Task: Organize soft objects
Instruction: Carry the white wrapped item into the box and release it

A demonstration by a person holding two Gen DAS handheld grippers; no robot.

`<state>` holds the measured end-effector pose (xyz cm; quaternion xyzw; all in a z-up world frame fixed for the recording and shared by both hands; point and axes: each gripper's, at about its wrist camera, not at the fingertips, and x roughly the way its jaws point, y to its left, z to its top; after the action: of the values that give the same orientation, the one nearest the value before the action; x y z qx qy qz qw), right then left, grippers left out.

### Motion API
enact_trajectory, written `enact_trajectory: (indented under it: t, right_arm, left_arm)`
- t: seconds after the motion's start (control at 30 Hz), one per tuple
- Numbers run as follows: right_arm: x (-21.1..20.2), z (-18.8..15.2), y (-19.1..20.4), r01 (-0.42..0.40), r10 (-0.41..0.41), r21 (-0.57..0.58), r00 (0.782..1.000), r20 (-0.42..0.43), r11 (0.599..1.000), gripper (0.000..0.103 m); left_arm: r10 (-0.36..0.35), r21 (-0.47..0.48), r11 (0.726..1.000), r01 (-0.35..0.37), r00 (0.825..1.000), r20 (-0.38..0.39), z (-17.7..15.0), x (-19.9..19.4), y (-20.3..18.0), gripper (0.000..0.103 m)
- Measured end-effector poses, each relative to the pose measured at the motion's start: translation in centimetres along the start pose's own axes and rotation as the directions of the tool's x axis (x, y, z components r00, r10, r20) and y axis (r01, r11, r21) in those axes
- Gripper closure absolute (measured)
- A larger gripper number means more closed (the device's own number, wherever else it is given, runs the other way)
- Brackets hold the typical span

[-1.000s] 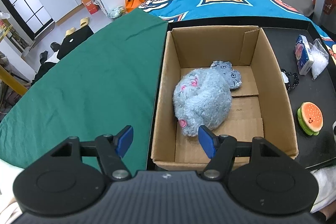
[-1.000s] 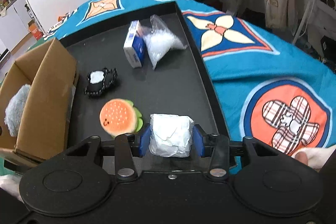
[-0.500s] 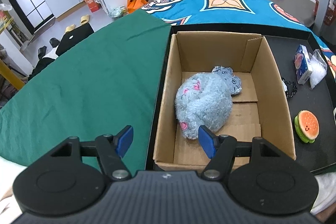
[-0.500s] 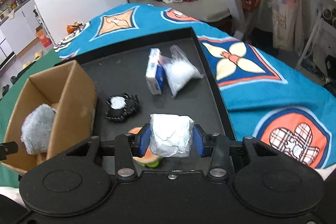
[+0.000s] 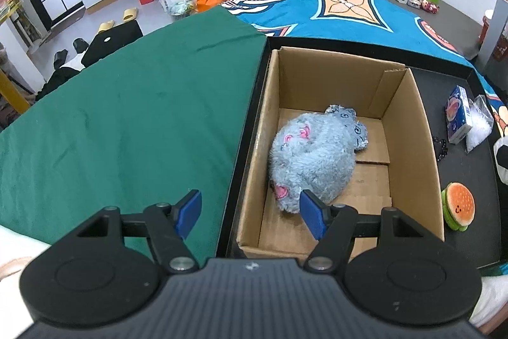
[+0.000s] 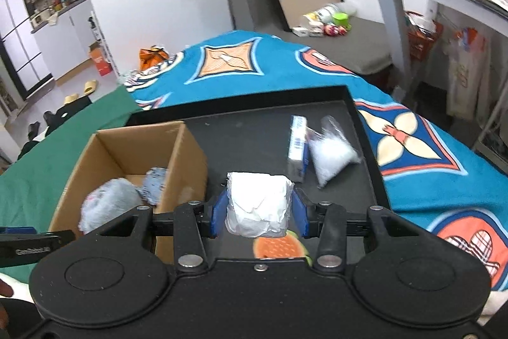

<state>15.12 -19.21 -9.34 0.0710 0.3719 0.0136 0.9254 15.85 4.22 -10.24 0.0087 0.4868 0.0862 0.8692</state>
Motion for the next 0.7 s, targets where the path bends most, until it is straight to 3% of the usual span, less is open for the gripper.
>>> enact_trajectory:
  t: [0.43, 0.53, 0.7]
  right_arm:
    - [-0.2, 1.3, 4.6, -0.071, 0.073, -0.095, 0.997, 0.018, 0.993, 0.061]
    - [0.1, 1.7, 5.7, -0.084, 0.087, -0.114, 0.996, 0.016, 0.99, 0.061]
    - [0.6, 2.1, 7.5, -0.113, 0.116, -0.15, 0.993, 0.006, 0.982, 0.06]
  left_arm:
    - [-0.068, -0.049, 0.997, 0.066, 0.997, -0.026, 0.1, 0.9, 1.1, 0.044]
    - [-0.077, -0.054, 0.996, 0.075, 0.996, -0.045, 0.1, 1.3, 1.2, 0.053]
    - [-0.096, -0.103, 0.991, 0.086, 0.991, -0.093, 0.1, 2.4, 2.0, 0.076]
